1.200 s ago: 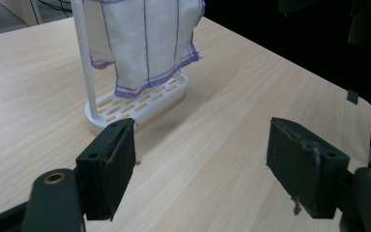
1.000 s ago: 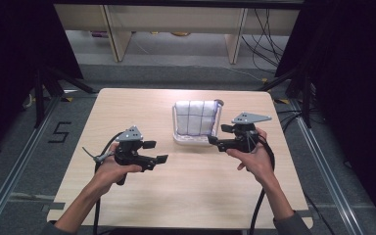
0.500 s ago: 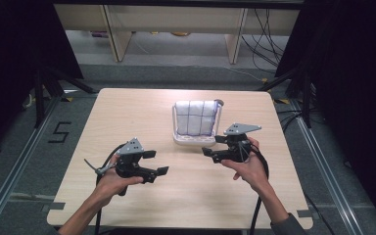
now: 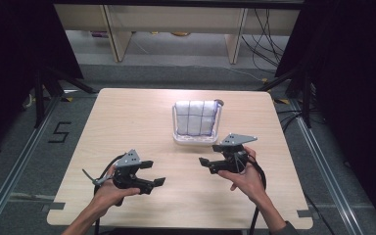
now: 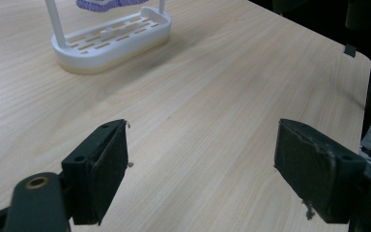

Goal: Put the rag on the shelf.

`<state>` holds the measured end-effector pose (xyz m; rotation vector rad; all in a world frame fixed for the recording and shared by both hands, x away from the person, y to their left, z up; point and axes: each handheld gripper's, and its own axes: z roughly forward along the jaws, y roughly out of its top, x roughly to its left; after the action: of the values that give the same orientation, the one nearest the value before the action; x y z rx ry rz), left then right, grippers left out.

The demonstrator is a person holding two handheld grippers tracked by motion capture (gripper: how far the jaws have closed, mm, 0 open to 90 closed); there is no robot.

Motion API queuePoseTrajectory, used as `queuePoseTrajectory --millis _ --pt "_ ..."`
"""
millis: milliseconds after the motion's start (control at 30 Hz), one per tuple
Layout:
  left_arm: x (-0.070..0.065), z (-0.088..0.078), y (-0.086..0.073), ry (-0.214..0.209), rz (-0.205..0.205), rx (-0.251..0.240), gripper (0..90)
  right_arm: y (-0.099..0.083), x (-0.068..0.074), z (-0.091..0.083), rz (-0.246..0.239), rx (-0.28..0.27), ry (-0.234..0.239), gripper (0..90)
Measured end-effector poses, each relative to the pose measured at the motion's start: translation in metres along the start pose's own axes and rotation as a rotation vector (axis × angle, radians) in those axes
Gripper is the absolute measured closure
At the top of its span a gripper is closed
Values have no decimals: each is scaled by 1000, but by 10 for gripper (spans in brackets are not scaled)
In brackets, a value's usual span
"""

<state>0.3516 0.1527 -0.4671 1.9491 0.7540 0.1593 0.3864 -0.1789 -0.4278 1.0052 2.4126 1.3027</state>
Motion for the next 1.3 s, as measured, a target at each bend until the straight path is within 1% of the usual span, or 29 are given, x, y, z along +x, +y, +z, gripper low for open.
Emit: queuePoseTrajectory --millis 33,100,133,233,267,300,333,367,400,433,467,500,567,600,667,700,733,800,867,900,933,1000,1067,1100,1133,1167,1233,1267,1300 --pt "-1 1 -3 -9 -3 10 193 -3 3 0 19 3 2 280" --pt "-1 2 -4 -6 1 14 193 -6 3 0 6 7 12 280" --pt "-2 2 -5 -6 -1 16 193 -8 5 0 16 19 14 280" --pt "-3 3 -9 -17 1 19 198 -15 7 0 14 24 9 279" --pt "-5 3 -10 -12 -8 20 199 -16 5 0 -4 31 -6 279" --pt "-5 2 -11 -8 5 23 199 -19 6 0 5 16 -10 279" --pt "-6 1 -11 -6 -8 22 198 -20 6 -1 11 30 7 279" --pt "-6 1 -12 -14 4 16 198 -22 8 -1 19 22 3 279" --pt "-7 0 -13 -15 7 26 198 -23 7 -2 15 35 7 279" --pt "-9 0 -14 -8 5 16 199 -26 8 -3 15 31 2 278" --pt "-9 -2 -14 -15 14 24 199 -28 10 -2 31 30 18 278" --pt "-11 -2 -15 -15 8 13 201 -30 9 -3 13 37 8 277" --pt "-12 -3 -16 -21 19 12 203 -33 10 -3 13 36 23 264" --pt "-14 -5 -16 -16 14 22 203 -34 11 -3 20 34 39 257" --pt "-16 -6 -17 -16 17 23 201 -41 15 -5 27 35 32 229" --pt "-17 -6 -19 -26 18 10 201 -41 15 -5 27 35 32 229" --pt "-19 -7 -21 -18 36 22 201 -45 19 -6 45 50 33 228" --pt "-22 -7 -26 -5 39 29 200 -50 21 -6 37 47 33 229" --pt "-23 -6 -29 -11 42 30 198 -55 21 -5 30 53 28 228" --pt "-24 -6 -32 -10 40 25 198 -55 21 -5 30 53 28 228" --pt "-24 -6 -35 -13 40 31 198 -57 20 -4 10 50 23 227" --pt "-25 -7 -42 -1 38 48 197 -64 22 -5 16 71 24 224" --pt "-25 -8 -44 2 28 52 197 -66 23 -5 21 70 25 222" --pt "-25 -8 -47 6 23 42 197 -69 24 -6 30 81 25 217" --pt "-26 -9 -48 3 11 44 197 -70 24 -6 13 83 39 214" --pt "-26 -11 -51 6 15 46 196 -73 27 -8 47 88 29 211" --pt "-29 -12 -55 6 7 48 195 -78 28 -11 32 86 24 209" --pt "-30 -13 -55 12 14 60 195 -80 28 -12 14 92 35 207" --pt "-31 -14 -57 24 28 67 195 -82 30 -14 28 98 18 206"
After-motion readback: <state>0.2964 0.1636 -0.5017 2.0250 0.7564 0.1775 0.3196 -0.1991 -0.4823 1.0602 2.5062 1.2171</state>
